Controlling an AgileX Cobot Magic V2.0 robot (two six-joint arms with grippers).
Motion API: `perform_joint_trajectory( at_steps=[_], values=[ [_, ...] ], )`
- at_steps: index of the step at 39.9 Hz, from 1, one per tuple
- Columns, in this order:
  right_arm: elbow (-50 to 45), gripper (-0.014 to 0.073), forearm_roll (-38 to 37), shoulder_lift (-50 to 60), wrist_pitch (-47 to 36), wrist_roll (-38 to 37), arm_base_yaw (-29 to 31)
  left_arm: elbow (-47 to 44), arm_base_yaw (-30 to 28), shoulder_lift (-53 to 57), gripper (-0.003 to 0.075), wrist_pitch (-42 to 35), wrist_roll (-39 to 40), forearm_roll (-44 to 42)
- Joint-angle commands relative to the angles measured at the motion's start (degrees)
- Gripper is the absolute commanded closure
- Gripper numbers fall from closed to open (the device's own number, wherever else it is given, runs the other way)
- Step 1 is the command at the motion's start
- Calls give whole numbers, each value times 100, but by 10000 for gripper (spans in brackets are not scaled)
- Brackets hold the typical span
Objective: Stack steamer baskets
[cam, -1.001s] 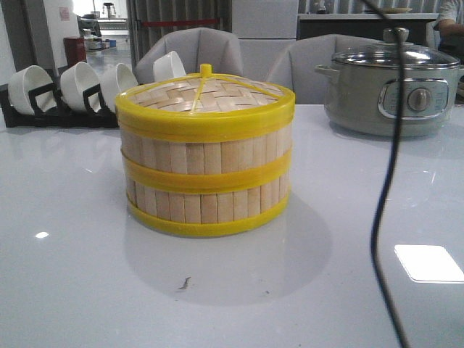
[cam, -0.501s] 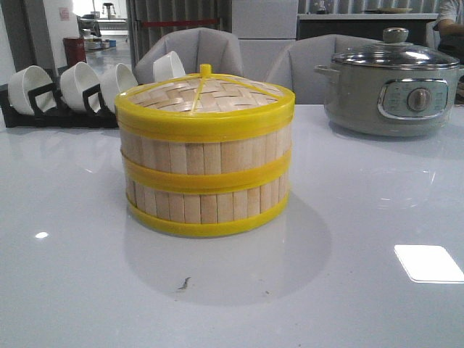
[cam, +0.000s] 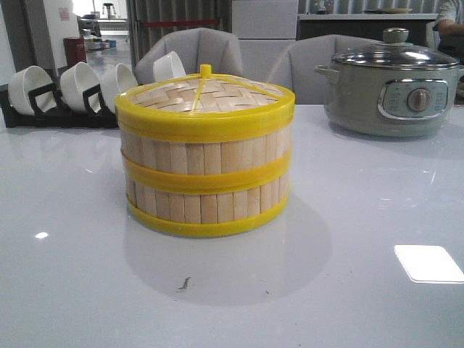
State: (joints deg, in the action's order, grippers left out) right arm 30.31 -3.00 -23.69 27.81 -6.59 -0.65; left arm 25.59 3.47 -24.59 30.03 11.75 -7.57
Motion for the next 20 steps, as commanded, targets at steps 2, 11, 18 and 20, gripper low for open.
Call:
perform_joint_trajectory(
  at_steps=[2, 11, 18, 20],
  values=[
    [-340, 277, -86, 495, -633, 29, 35, 156, -8, -21, 635, -490, 28, -12],
    [-1182, 277, -86, 1345, -768, 29, 35, 156, -8, -21, 635, -490, 28, -12],
    [-1447, 277, -86, 1783, -1438, 29, 35, 156, -8, -21, 635, -490, 28, -12],
    [-1476, 277, -86, 1825, -1470, 29, 35, 156, -8, -21, 635, -490, 28, -12]
  ],
)
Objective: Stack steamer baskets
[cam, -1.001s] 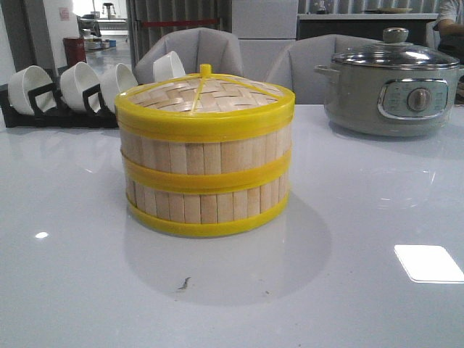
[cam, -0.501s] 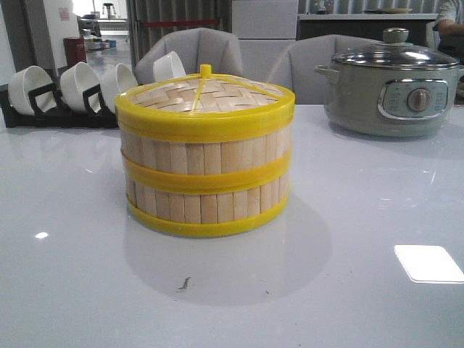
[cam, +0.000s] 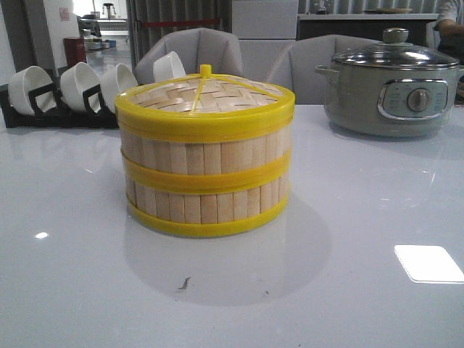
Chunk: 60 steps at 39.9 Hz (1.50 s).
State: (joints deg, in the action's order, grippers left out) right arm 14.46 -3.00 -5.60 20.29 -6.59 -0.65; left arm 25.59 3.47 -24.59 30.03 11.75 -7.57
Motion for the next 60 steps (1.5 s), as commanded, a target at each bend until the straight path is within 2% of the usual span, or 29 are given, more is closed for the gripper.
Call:
perform_joint_trajectory(
  at_steps=[1, 5, 11, 13, 43, 49, 60],
  values=[
    [103, 277, -86, 22, -724, 29, 35, 156, -8, -21, 635, -490, 28, -12],
    [103, 314, -86, 28, -724, 29, 35, 156, -8, -21, 635, -490, 28, -12],
    [103, 554, -101, 28, -637, 41, 35, 156, -8, -21, 635, -490, 28, -12],
    [103, 525, -118, 28, -612, 41, 35, 156, -8, -21, 635, -490, 28, -12],
    [103, 525, -123, 28, -656, 35, 35, 156, -8, -21, 635, -490, 28, -12],
    [103, 525, 706, 28, -683, -179, 29, 156, -8, -21, 635, -490, 28, -12],
    [103, 525, 758, 28, -683, -179, 29, 156, -8, -21, 635, -490, 28, -12]
  ],
)
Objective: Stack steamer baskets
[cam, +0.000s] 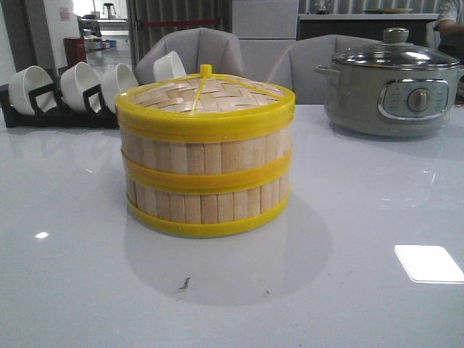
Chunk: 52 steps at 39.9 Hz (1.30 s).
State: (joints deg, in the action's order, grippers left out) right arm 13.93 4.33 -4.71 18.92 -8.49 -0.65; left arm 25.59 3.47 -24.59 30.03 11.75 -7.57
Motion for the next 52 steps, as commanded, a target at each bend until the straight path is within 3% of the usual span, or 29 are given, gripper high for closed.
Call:
perform_joint_trajectory(
  at_steps=[1, 15, 18, 25, 35, 52],
  values=[
    [156, 525, 25, -61, -546, 12, 29, 156, -8, -21, 635, -490, 28, -12],
    [156, 525, 23, -61, -541, 12, 29, 156, -8, -21, 635, -490, 28, -30],
    [156, 525, 23, -61, -541, 12, 29, 156, -8, 34, 635, -498, -17, -438],
    [156, 525, 23, -61, -541, 12, 29, -10, -8, 397, 635, -1397, -17, -534],
    [156, 525, 23, -61, -541, 12, 29, -1126, -8, 1382, 635, -2833, -17, -346],
    [156, 525, 23, -61, -541, 12, 29, -2595, -8, 2571, 635, -3090, -17, 89]
  ],
)
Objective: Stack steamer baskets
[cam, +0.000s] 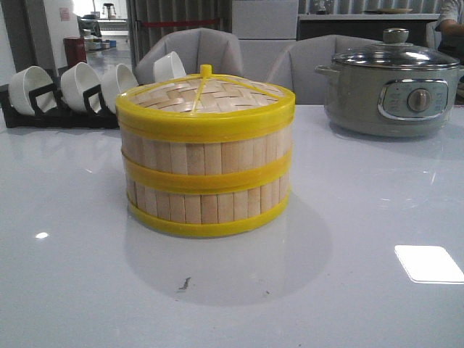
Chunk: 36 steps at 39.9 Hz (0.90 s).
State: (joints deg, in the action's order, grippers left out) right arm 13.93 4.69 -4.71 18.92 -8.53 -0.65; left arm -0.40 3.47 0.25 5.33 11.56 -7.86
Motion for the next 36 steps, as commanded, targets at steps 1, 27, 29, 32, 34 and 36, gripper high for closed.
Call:
perform_joint_trajectory(
  at_steps=[1, 27, 29, 32, 34, 36],
  values=[
    [156, 525, -13, -61, -541, 15, 29, -8, -8, 87, 635, -598, 2, 150],
    [156, 525, -13, -66, -541, 15, 29, -8, 225, 67, 635, -533, 2, 173],
    [156, 525, -13, -66, -541, 15, 29, -8, 225, 67, 635, -533, -73, 185],
    [156, 525, -13, -66, -541, 15, 29, -8, 225, 67, 635, -533, -283, 284],
    [156, 525, -13, -66, -541, 15, 29, -8, 214, 67, 635, -533, -352, 308],
    [156, 525, -13, -66, -541, 15, 29, -8, 191, 67, 635, -533, -355, 308]
  ],
)
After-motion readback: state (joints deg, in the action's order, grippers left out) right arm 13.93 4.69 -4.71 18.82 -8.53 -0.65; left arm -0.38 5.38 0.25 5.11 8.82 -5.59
